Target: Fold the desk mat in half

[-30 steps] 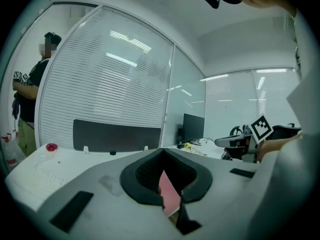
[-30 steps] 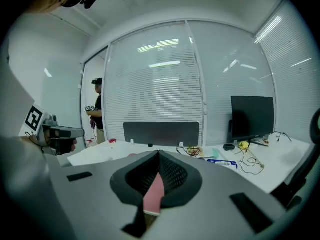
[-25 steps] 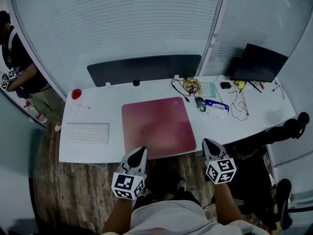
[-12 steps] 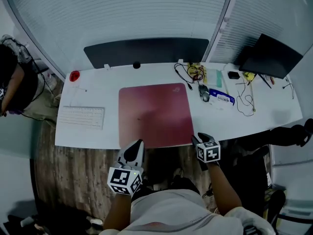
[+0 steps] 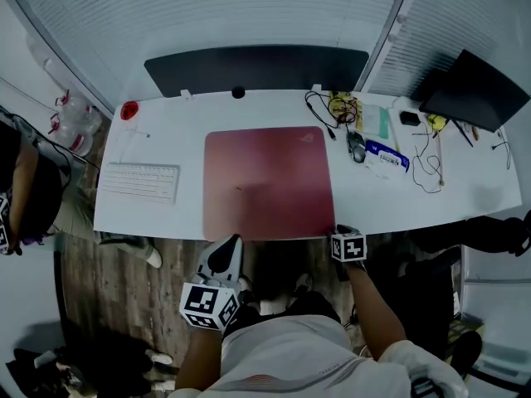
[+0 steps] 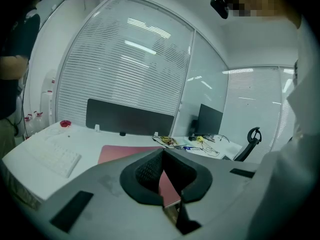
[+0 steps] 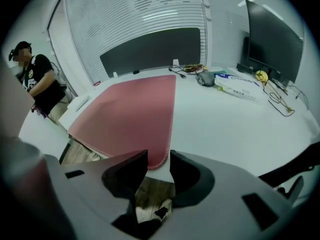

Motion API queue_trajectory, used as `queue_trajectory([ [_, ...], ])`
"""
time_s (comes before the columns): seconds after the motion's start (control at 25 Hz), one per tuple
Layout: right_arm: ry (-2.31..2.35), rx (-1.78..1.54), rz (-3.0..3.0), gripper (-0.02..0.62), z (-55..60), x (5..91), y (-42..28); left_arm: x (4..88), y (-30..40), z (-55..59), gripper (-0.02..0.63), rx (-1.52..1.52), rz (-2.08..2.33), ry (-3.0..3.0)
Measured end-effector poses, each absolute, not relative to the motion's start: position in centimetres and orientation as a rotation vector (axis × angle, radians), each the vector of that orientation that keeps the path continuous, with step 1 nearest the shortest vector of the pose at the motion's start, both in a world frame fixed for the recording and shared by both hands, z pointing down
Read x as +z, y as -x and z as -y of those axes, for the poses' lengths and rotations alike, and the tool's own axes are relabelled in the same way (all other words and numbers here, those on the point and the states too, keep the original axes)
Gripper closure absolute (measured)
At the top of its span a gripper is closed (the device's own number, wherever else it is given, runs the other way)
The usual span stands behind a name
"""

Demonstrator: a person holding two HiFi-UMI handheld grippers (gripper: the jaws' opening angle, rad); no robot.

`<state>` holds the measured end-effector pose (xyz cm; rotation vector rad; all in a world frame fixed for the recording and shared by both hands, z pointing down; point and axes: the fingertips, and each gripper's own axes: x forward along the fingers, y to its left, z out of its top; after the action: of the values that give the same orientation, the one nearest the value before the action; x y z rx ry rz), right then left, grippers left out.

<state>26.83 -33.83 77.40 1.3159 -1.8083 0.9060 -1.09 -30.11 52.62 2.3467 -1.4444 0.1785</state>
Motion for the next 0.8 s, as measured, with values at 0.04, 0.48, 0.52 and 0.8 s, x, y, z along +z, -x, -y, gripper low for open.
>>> queue_trajectory([
  [0.04,-1.321,0.919,1.806,0.405,33.8,77.6,-26.9,52.7,1.0,30.1,0.594,0.177,1.445,-2.342],
  [0.48,-1.407,0.968,1.841,0.514,33.4,77.7,-26.0,52.7,1.1,29.2,0.595,0.177,1.444,-2.335],
  [0.52,-1.424,0.963,1.849,0.516,33.4,77.5,-26.0,52.6,1.2,29.2,0.595,0.177,1.446,-2.334],
  [0.8,-1.475,0.877,1.990,0.518,34.2,73.4,-25.0,52.7,2.3,28.7,0.594,0.171,1.462,-2.322],
])
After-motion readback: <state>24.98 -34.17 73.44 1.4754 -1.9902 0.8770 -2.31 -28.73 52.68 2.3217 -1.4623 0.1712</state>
